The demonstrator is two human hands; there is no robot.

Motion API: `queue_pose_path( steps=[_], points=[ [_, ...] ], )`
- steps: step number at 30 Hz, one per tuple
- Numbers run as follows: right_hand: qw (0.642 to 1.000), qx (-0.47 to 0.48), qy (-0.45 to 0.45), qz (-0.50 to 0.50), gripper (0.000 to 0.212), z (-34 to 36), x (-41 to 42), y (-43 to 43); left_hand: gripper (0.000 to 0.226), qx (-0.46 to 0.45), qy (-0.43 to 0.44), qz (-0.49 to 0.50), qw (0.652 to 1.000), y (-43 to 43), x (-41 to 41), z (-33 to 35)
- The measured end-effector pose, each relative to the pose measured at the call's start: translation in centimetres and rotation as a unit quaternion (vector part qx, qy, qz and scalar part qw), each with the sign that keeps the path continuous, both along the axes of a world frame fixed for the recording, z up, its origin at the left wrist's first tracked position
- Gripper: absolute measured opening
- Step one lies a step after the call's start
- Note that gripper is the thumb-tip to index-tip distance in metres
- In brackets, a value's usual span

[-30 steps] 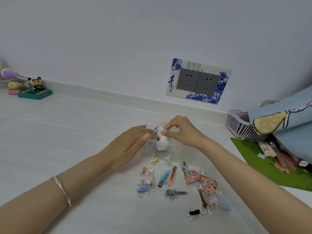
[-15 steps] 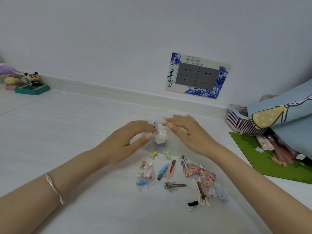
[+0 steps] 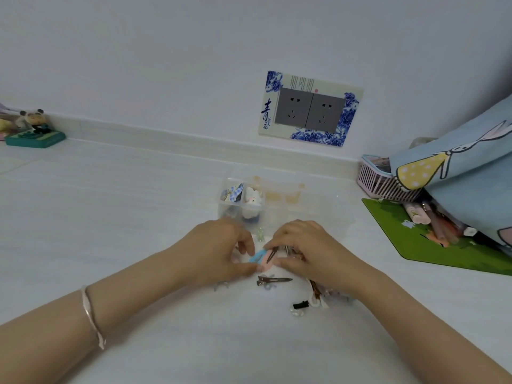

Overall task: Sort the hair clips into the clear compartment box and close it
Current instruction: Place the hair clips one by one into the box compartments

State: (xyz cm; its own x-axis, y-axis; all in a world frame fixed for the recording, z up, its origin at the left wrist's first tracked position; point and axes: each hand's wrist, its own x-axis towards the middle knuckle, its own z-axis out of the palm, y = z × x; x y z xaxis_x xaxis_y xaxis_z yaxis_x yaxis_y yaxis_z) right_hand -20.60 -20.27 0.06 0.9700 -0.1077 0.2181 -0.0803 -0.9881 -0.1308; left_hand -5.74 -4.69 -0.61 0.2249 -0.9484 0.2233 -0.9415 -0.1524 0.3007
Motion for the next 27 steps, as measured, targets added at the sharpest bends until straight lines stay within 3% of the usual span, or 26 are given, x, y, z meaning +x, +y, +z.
queue_pose_path(
  steps=[4,9,12,15,18,22,27],
  points=[
    [0.999,0.041,-0.012,0.001,0.011,0.0,-0.7,-0.4,0.03,-0.01,0.047,0.014,0.999,-0.2,0.0,-0.4],
    [0.991,0.132,-0.019,-0.012,0.007,0.1,-1.5,-0.7,0.016,0.012,0.098,0.007,0.995,-0.5,0.3,-0.7],
    [0.964,0.252,-0.09,-0.014,0.005,1.4,-1.9,-0.9,0.013,0.011,0.129,0.0,0.992,-0.5,0.8,-0.6],
    [0.945,0.268,-0.188,-0.015,0.015,3.3,-1.3,-1.8,0.014,0.011,0.161,-0.005,0.987,-0.6,1.1,-0.7],
    [0.935,0.27,-0.226,-0.052,0.011,5.0,0.6,-3.5,0.014,0.014,0.18,-0.004,0.983,-0.6,1.3,-0.9],
    [0.962,0.207,-0.166,-0.067,0.008,6.5,3.4,-4.9,0.012,-0.005,0.191,0.003,0.981,-0.7,1.2,-1.0],
    [0.988,0.152,0.016,-0.03,0.008,6.0,6.2,-4.7,0.012,-0.024,0.188,0.005,0.982,-0.8,1.3,-1.2]
  ],
)
